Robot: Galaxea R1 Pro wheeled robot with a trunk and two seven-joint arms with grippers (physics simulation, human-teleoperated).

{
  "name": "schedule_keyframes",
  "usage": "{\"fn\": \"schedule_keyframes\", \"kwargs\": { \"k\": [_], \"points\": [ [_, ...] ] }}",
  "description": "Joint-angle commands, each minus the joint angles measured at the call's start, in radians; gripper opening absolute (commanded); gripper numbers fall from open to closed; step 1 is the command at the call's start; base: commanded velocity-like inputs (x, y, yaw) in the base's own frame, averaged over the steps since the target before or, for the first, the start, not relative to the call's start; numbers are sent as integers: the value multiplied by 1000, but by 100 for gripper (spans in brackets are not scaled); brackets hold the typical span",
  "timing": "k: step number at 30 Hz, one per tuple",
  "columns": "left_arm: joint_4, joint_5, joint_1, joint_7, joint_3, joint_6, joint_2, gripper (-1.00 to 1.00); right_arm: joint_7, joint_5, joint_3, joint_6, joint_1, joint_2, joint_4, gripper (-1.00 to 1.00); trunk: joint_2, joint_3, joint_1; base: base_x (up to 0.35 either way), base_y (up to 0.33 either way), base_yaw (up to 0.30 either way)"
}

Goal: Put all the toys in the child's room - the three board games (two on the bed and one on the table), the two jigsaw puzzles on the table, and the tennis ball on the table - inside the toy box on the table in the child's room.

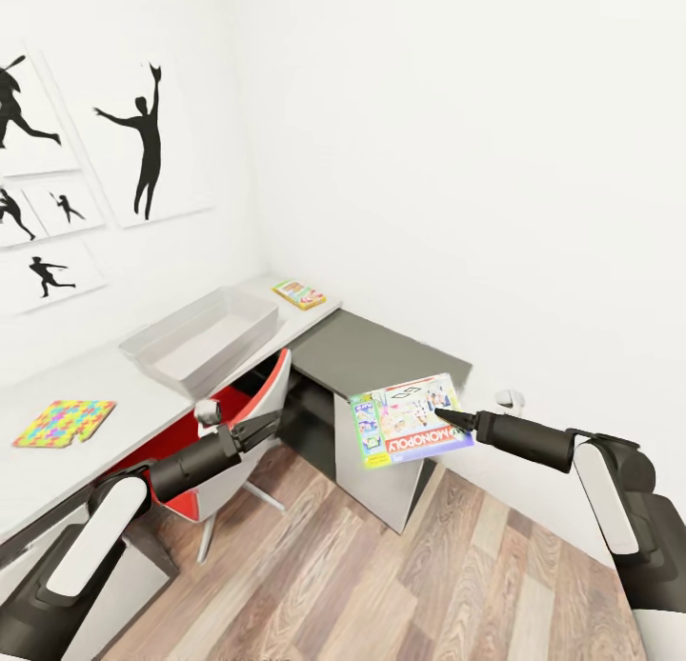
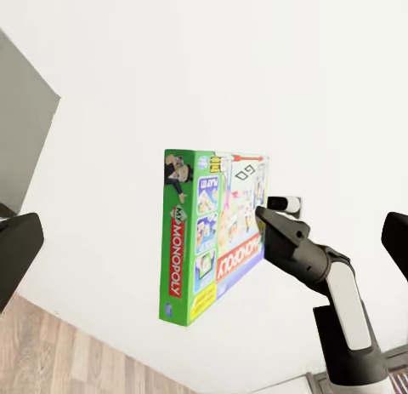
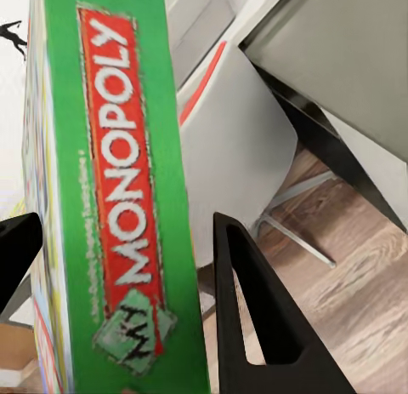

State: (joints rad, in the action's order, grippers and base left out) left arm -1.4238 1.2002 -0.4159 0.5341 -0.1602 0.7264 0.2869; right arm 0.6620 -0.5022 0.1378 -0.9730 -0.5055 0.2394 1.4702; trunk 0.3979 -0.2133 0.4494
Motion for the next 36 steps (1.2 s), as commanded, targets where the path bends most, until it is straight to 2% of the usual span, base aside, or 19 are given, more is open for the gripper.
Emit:
{"fn": "schedule_keyframes", "kwargs": {
  "k": [1,13,29,36],
  "points": [
    [0,7,-1,1,-1,5,1,100,4,-4,2,-7,-1,0,1,-100,2,-2,1,0,0,293],
    [0,8,-1,11,-1,6,8,100,4,-16,3,-7,-4,1,1,-100,2,-2,1,0,0,295],
    [1,8,-1,12,-1,7,11,100,2,-60,3,-10,-112,1,1,-100,2,-2,1,0,0,294],
    [1,7,-1,11,-1,6,11,100,1,-63,3,-10,-128,1,1,-100,2,-2,1,19,0,143]
  ]
}}
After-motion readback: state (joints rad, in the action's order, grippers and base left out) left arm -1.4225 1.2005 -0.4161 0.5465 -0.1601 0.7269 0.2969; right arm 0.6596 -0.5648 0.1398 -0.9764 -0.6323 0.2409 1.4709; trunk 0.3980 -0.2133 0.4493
